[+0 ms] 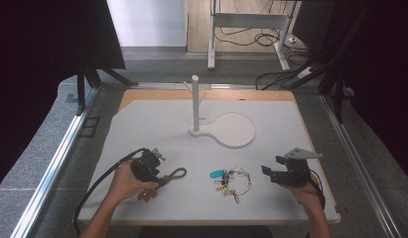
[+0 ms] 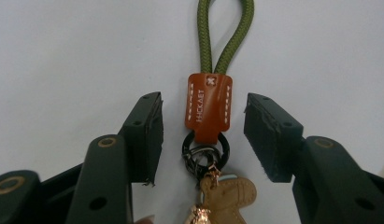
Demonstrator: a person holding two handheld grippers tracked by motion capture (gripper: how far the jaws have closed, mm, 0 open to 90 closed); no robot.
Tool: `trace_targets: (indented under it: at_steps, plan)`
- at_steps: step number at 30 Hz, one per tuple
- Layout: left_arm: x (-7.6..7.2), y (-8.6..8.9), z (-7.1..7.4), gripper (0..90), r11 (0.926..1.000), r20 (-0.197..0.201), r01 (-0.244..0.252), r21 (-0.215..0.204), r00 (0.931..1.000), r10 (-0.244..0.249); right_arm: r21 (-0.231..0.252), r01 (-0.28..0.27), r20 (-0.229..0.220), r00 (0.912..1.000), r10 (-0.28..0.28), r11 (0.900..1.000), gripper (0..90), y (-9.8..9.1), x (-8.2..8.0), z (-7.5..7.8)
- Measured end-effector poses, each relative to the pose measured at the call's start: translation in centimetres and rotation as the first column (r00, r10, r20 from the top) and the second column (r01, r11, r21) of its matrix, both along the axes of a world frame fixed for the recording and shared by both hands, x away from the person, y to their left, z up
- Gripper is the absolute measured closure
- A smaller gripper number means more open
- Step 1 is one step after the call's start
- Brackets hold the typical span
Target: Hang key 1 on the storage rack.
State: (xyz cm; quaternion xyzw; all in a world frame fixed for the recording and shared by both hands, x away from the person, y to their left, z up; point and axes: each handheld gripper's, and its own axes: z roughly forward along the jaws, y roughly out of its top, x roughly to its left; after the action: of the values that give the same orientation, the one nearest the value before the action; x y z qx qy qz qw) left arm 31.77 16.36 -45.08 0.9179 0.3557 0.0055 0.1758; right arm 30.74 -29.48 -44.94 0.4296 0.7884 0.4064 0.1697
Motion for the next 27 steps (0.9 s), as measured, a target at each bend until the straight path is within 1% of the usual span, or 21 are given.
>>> trace_targets:
  at_steps: [4, 9, 11, 13, 14, 15, 18, 24, 25, 26, 27]
  plan:
    - [0.3, -0.4, -0.5, 50.3, 0.9998, -0.014, 0.010, 0.020, 0.9999, -0.010, -0.003, 0.004, -0.003, 1.0000, -0.004, 1.0000, 27.7, -0.1, 0.0, -0.1]
    - [0.5, -1.0, -0.9, 53.9, 0.9985, -0.029, 0.036, 0.042, 0.9990, -0.035, -0.009, 0.005, -0.006, 1.0000, -0.005, 1.0000, 27.7, 0.0, 0.0, -0.2]
    - [0.6, -1.0, -0.9, 57.3, 0.9982, -0.025, 0.038, 0.046, 0.9990, -0.036, -0.013, 0.005, -0.010, 0.9999, -0.006, 0.9999, 27.7, 0.0, 0.0, -0.2]
    - [0.7, -1.0, -0.9, 58.7, 0.9980, -0.021, 0.038, 0.051, 0.9991, -0.037, -0.014, 0.005, -0.010, 0.9999, -0.005, 0.9999, 27.8, 0.0, 0.0, -0.2]
    - [0.6, -1.0, -0.9, 60.2, 0.9978, -0.016, 0.037, 0.055, 0.9992, -0.036, -0.015, 0.004, -0.010, 0.9999, -0.004, 0.9999, 27.7, 0.0, 0.0, -0.2]
    - [0.5, -1.1, -0.9, 64.4, 0.9972, -0.001, 0.034, 0.067, 0.9994, -0.034, -0.016, 0.002, -0.016, 0.9999, -0.002, 0.9999, 27.8, 0.1, 0.1, -0.3]
    - [0.4, -1.1, -0.9, 66.3, 0.9967, 0.008, 0.038, 0.072, 0.9992, -0.039, -0.024, 0.005, -0.023, 0.9997, -0.006, 0.9997, 27.9, 0.1, 0.1, -0.4]
    - [0.4, -1.0, -0.8, 66.9, 0.9964, 0.012, 0.051, 0.069, 0.9986, -0.052, -0.027, 0.007, -0.025, 0.9996, -0.008, 0.9996, 28.0, 0.1, 0.1, -0.5]
    - [0.4, -0.8, -0.7, 66.9, 0.9967, 0.014, 0.051, 0.063, 0.9986, -0.052, -0.027, 0.007, -0.025, 0.9996, -0.008, 0.9996, 28.0, 0.1, 0.1, -0.5]
    - [0.4, -0.4, -0.1, 67.0, 0.9983, 0.027, 0.048, 0.034, 0.9984, -0.049, -0.027, 0.008, -0.024, 0.9997, -0.009, 0.9996, 28.1, 0.0, 0.1, -0.5]
    - [0.4, -0.4, -0.1, 67.0, 0.9983, 0.027, 0.048, 0.034, 0.9984, -0.049, -0.027, 0.008, -0.024, 0.9997, -0.009, 0.9996, 28.1, 0.0, 0.1, -0.5]
